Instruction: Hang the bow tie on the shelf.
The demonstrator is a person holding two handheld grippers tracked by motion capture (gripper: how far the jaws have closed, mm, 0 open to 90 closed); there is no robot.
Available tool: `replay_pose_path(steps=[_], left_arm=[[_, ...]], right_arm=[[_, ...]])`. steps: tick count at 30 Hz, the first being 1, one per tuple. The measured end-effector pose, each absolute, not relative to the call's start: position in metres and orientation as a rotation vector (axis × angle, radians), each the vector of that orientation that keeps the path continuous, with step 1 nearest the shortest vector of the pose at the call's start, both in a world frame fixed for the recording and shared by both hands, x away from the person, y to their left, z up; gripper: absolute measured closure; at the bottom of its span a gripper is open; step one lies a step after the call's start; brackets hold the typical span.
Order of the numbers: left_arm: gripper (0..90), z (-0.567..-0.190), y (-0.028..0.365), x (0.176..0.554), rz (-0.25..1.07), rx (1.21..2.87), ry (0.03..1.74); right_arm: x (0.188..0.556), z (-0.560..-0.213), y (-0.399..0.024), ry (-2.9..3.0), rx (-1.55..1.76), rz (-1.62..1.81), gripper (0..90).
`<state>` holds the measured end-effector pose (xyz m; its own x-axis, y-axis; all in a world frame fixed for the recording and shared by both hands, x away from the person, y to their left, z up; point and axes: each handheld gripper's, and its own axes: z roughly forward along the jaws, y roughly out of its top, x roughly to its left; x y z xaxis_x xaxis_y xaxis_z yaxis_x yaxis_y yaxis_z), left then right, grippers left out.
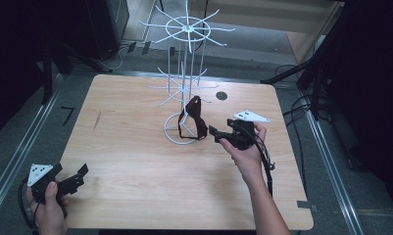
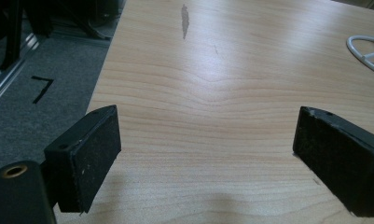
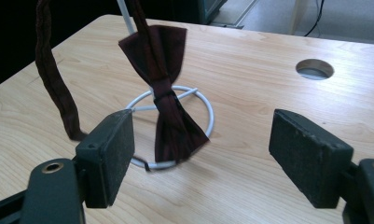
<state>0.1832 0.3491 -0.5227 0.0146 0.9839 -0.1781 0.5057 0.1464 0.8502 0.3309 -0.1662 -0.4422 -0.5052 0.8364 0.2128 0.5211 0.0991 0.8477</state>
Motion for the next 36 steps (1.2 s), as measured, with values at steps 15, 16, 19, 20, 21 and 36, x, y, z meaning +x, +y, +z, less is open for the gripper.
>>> replay_pose_path(steps=[15, 16, 19, 20, 21, 36], left_arm=[[8.3, -0.523, 0.349, 0.183, 0.743, 1.471, 1.608], [8.3, -0.523, 0.349, 0.183, 0.742, 1.470, 1.607], [8.3, -0.523, 0.349, 0.183, 0.745, 1.468, 1.607], [8.3, -0.523, 0.349, 0.183, 0.746, 1.468, 1.607], [8.3, -0.523, 0.349, 0.183, 0.746, 1.470, 1.606], [8.3, -0.523, 0.348, 0.183, 0.747, 1.472, 1.604]], right_arm=[[0.316, -0.443, -0.207, 1.978, 1.395, 1.362, 21.3], [0.315, -0.443, -0.210, 1.974, 1.397, 1.363, 21.3], [0.312, -0.443, -0.218, 1.958, 1.414, 1.359, 21.2], [0.311, -0.443, -0.220, 1.953, 1.419, 1.361, 21.2], [0.310, -0.444, -0.223, 1.946, 1.422, 1.359, 21.2], [0.296, -0.455, -0.258, 1.888, 1.485, 1.337, 21.2]])
